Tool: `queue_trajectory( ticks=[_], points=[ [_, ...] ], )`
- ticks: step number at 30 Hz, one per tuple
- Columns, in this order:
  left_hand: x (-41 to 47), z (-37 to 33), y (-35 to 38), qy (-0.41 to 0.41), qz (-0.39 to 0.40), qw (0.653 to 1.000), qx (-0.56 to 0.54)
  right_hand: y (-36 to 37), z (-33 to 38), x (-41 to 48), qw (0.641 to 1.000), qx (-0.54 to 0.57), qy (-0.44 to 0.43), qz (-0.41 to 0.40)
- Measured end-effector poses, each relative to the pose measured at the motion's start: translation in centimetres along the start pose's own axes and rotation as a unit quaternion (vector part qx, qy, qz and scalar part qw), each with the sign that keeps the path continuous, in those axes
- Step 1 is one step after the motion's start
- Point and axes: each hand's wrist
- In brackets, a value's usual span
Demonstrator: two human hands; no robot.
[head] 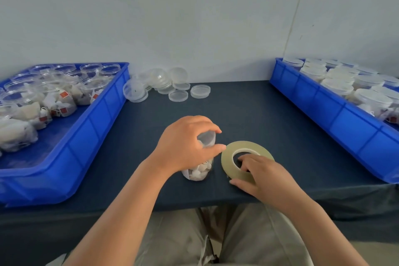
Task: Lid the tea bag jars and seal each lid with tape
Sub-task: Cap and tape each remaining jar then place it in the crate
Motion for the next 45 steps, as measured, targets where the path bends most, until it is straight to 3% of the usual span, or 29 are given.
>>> queue_trajectory(
  ticks=[2, 6, 10, 15, 21, 28, 34, 40, 45],
  points=[
    [-0.1, 0.1, 0.0, 0.017, -0.012, 1.0, -0.004, -0.8, 0.2, -0.4, 1.0, 0.013, 0.014, -0.009],
    [-0.3, -0.2, 0.0, 0.069, -0.061, 0.995, 0.027, -3.1, 0.9, -1.0, 0.985, 0.147, 0.066, -0.069],
    [-1.2, -1.3, -0.3, 0.115, -0.155, 0.977, 0.092, -3.9, 2.8, -1.8, 0.965, 0.23, 0.031, -0.12],
    [-3.5, -3.8, 0.0, 0.112, -0.169, 0.978, 0.041, -4.9, 4.7, -2.2, 0.917, 0.37, 0.023, -0.148],
    [-4.8, -5.5, 0.6, 0.06, -0.242, 0.968, -0.001, -5.4, 6.2, -2.8, 0.918, 0.358, 0.027, -0.166],
    [-4.7, -5.9, 1.3, -0.01, -0.279, 0.96, -0.023, -5.8, 7.1, -3.4, 0.946, 0.288, 0.053, -0.141],
    [-5.3, -6.6, 1.2, -0.06, -0.238, 0.968, -0.053, -5.3, 7.5, -3.4, 0.927, 0.325, 0.059, -0.175],
    [-6.0, -7.1, 0.3, -0.101, -0.115, 0.981, -0.118, -4.6, 6.8, -3.2, 0.936, 0.324, 0.011, -0.134],
    [-5.7, -7.2, -0.3, -0.104, -0.126, 0.981, -0.104, -4.1, 7.0, -3.3, 0.932, 0.346, -0.031, -0.107]
  ],
)
Point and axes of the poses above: each hand's wrist, its own x-axis towards the middle knuckle, its own y-axis out of the palm, z = x × y, and after that the axes turned 8 degrees about x, right-handed
